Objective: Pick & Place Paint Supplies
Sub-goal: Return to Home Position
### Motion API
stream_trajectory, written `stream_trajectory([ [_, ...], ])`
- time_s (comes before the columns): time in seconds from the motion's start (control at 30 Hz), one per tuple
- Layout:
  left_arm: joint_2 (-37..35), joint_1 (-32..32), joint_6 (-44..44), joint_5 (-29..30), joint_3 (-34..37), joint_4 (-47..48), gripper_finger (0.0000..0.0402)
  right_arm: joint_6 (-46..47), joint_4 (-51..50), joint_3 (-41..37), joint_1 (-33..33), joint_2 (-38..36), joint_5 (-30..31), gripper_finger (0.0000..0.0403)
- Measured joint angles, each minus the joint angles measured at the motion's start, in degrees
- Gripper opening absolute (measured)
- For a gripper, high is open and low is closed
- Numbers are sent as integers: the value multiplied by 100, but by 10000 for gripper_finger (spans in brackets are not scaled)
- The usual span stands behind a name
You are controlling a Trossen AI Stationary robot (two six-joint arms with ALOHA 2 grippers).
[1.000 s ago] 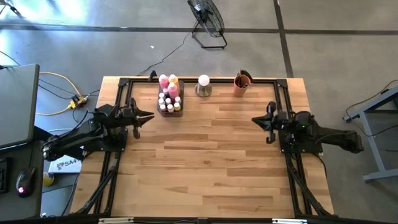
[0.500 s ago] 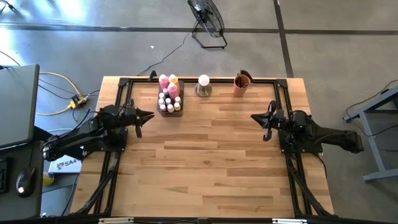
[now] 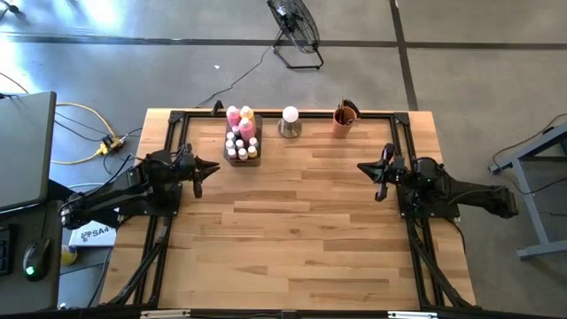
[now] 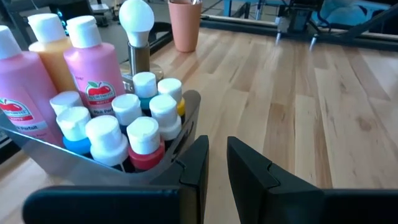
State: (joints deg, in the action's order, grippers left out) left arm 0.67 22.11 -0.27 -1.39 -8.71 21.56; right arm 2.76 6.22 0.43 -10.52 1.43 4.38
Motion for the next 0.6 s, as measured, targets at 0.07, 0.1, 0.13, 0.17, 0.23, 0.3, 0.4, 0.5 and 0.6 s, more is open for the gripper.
stream_trajectory([
  [0.07, 0, 0, 0, -2, 0, -21, 54, 0, 1, 0, 0, 0, 0, 2],
  [0.1, -1, 0, 0, -2, 0, -39, 54, 0, 2, 0, 0, 0, 0, 2],
  [0.13, -1, 0, 0, -2, 0, -38, 54, 0, 2, 0, 2, 0, 0, 2],
  [0.17, -1, 0, -1, -5, 0, -30, 54, 0, 0, -1, 1, 0, -1, 3],
  [0.23, 0, 0, -2, -15, 0, -36, 54, 0, 0, -2, 2, 0, -2, 4],
  [0.3, 0, 0, -2, -15, 0, -37, 54, 0, 0, -2, 0, 0, -2, 4],
  [0.4, 0, 0, -2, -15, 0, -35, 54, 0, 0, -2, 2, 0, -2, 3],
  [0.5, 0, 0, -2, -15, 0, -35, 54, 0, 0, -4, 2, 0, -4, 4],
  [0.6, 0, 0, -2, -15, 0, -35, 54, 0, 0, -7, 0, 0, -4, 5],
])
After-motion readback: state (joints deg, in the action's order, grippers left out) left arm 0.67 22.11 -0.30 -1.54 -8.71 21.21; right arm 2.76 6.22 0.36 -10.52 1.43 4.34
